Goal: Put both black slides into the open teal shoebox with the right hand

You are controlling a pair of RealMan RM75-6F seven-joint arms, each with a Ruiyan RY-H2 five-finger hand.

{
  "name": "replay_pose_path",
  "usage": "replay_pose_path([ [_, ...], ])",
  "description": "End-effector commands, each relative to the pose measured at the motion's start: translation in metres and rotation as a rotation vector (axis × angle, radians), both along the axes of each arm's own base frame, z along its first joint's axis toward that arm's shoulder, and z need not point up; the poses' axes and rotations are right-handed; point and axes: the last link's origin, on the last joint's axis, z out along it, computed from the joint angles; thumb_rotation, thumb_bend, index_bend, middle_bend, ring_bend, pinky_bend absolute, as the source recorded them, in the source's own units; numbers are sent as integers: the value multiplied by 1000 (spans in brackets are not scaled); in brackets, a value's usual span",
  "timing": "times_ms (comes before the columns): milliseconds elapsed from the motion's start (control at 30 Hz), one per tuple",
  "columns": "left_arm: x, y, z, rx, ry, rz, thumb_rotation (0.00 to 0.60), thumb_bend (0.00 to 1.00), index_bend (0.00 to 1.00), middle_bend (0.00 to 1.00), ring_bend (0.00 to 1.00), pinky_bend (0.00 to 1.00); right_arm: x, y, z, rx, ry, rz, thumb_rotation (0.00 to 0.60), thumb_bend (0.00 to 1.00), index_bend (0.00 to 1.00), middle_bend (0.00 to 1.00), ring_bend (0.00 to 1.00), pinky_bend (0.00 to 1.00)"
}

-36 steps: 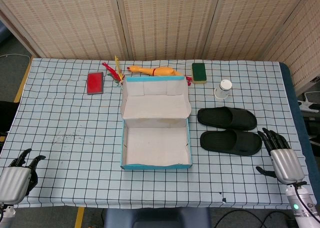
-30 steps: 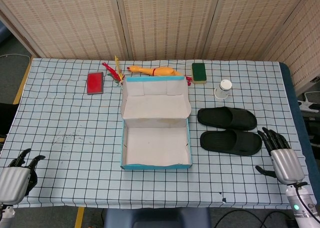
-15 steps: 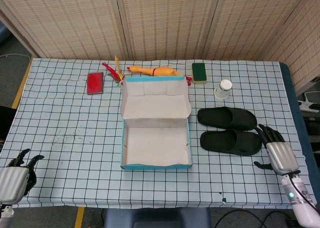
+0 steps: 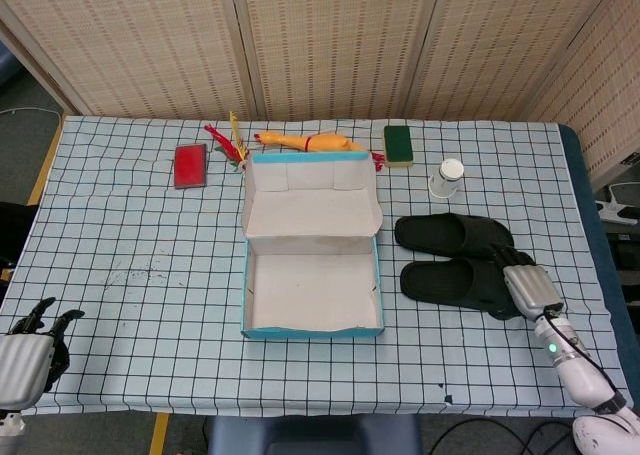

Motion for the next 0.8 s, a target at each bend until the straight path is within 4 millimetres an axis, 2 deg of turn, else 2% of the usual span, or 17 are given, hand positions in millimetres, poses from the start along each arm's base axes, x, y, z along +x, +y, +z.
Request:
replay_pose_path([
  [33,0,0,1,2,-4,1,600,636,293,113,129,366,2,-4,-10,27,4,-4,600,0,0,0,0,93],
  [333,0,0,2,0,-13,-3,600,636,293,114,129,367,4,-8,-31,79,11,-17,600,0,0,0,0,93],
  [533,1,-1,2,-1,-15,-3,600,636,293,113,129,367,4,-10,-39,54,17,-21,600,0,0,7,0,95],
  [667,1,-1,2,-4,-15,-2,600,636,293,113,129,367,3,-11,-45,30,37,-19,600,0,14,71,0,129],
  [800,0,0,2,-4,-16,0,600,636,292,114,129,367,1,-11,-48,13,44,-24,600,0,112,169,32,236],
])
